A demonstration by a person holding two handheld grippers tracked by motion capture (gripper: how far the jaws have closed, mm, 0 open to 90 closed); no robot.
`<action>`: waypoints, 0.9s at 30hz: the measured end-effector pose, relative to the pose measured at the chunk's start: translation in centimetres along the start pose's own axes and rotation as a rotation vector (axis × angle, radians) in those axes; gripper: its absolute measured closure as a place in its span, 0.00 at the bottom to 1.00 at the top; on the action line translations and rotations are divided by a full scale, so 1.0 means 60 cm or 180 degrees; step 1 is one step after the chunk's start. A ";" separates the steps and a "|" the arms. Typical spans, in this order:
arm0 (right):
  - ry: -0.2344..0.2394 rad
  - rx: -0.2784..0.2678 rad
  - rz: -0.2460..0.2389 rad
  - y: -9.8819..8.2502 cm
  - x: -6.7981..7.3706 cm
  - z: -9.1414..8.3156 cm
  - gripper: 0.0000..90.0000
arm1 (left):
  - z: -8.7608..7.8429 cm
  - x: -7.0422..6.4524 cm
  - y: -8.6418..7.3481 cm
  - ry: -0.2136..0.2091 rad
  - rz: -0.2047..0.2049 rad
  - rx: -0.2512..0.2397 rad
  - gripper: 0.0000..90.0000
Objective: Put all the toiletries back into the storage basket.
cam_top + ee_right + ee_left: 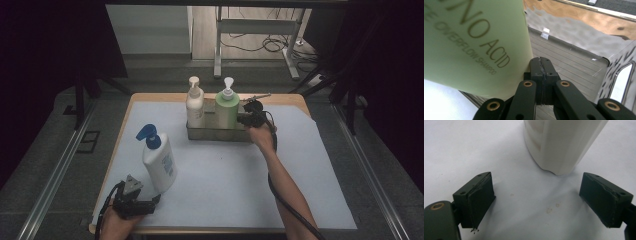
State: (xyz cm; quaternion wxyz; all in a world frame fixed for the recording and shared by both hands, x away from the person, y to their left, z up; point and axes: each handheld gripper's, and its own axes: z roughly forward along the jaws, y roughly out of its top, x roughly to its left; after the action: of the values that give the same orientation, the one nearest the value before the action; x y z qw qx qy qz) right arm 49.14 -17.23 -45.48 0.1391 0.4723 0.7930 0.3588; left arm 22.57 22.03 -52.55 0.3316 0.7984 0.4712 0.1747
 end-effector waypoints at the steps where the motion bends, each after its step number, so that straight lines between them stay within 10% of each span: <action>1: 0.0000 0.0000 0.0000 0.000 0.000 0.000 1.00 | 0.000 0.000 0.000 0.0000 0.0000 0.0000 0.13; 27: 0.0077 0.0072 -0.0128 0.004 0.038 0.021 1.00 | 0.000 0.000 0.000 -0.0002 0.0000 0.0002 0.13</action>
State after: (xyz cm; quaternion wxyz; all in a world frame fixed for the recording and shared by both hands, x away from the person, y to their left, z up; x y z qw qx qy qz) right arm 48.84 -14.69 -45.89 0.1314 0.4534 0.8079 0.3527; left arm 22.57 22.03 -52.55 0.3315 0.7985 0.4712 0.1744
